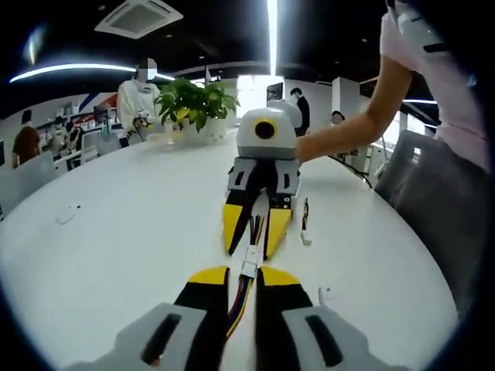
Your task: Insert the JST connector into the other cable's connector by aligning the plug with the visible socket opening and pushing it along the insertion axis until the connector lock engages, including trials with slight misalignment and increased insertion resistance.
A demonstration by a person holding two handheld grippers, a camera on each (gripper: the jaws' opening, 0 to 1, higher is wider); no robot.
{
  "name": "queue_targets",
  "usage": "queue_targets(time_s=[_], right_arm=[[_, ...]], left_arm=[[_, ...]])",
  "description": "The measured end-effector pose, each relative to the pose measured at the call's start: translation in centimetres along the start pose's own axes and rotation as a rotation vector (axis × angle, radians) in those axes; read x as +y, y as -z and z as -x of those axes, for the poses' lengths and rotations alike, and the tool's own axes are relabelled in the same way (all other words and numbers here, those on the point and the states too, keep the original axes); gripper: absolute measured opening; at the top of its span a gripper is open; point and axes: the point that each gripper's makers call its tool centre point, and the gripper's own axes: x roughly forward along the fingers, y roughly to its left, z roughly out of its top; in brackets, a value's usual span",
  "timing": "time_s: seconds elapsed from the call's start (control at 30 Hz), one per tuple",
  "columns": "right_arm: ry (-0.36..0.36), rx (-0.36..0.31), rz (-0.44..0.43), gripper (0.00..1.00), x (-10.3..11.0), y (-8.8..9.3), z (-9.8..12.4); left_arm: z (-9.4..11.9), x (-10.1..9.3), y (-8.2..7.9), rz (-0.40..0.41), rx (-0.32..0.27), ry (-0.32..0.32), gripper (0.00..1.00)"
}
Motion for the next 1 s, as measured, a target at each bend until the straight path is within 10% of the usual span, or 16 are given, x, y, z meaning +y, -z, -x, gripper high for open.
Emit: queue_targets(time_s=[1.0], right_arm=[[0.018,0.074,0.013,0.19,1.0,0.0,0.7]], left_arm=[[1.6,0.3,-1.6,0.046,-0.035,-0.133,0.23]])
